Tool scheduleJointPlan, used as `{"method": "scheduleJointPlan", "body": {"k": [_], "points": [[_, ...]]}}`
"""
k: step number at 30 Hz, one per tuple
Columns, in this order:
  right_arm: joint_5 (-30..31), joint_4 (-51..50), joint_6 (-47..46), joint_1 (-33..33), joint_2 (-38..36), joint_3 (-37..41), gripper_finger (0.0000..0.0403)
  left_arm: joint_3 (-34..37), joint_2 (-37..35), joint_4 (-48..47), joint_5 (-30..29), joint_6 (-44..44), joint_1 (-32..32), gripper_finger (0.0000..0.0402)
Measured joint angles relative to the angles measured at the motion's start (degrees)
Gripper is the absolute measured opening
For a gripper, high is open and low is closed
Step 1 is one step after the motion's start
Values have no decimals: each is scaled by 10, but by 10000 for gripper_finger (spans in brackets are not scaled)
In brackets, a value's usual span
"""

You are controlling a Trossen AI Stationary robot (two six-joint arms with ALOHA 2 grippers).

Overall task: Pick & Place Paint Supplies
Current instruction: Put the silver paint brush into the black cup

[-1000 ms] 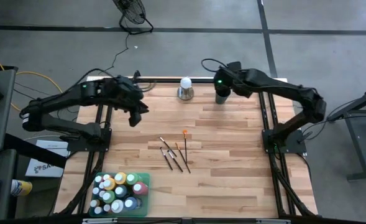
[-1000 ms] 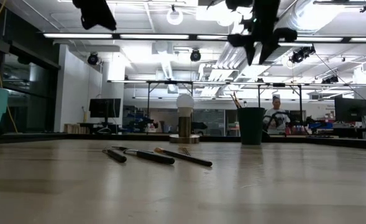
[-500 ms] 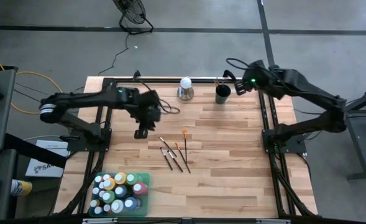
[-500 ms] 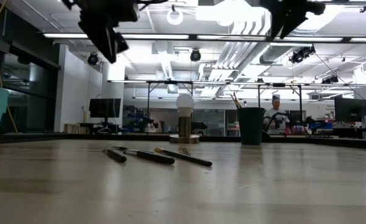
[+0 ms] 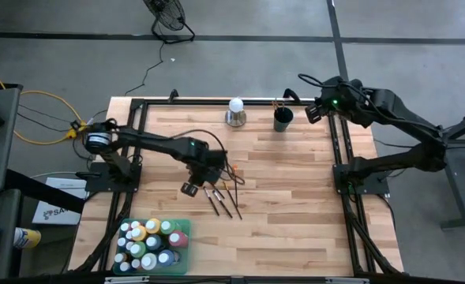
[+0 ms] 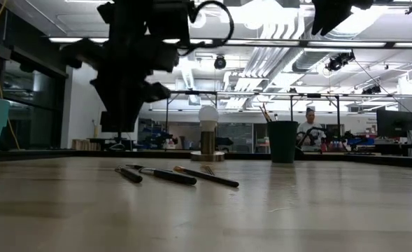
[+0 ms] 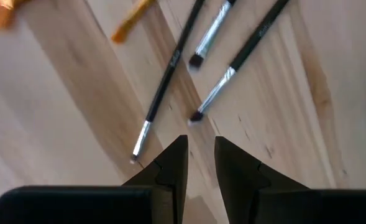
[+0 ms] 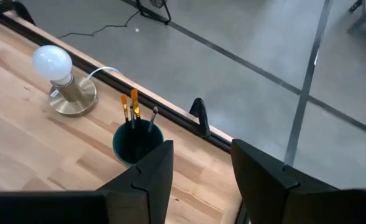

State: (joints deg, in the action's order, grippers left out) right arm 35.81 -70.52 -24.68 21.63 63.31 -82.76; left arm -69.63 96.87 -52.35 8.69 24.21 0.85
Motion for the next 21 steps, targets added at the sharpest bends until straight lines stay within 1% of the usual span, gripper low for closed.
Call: {"method": "scheduleJointPlan", "body": {"k": [5, 7, 10, 16, 18, 20, 21], "points": [[-2, 0, 19, 0, 0, 0, 155, 0, 32, 14, -15, 2, -21, 77], [-3, 0, 24, 0, 0, 0, 155, 0, 35, 19, -17, 19, -28, 80], [-3, 0, 25, 0, 0, 0, 155, 0, 43, 31, -31, 45, -37, 99], [-3, 0, 35, 0, 0, 0, 155, 0, 59, 43, -48, 82, -39, 153], [-4, 0, 35, 0, 0, 0, 155, 1, 67, 39, -56, 84, -39, 161], [-5, 0, 35, 0, 0, 0, 155, -1, 75, 51, -58, 86, -39, 163], [-7, 0, 35, 0, 0, 0, 155, 1, 76, 41, -59, 87, -39, 163]]}}
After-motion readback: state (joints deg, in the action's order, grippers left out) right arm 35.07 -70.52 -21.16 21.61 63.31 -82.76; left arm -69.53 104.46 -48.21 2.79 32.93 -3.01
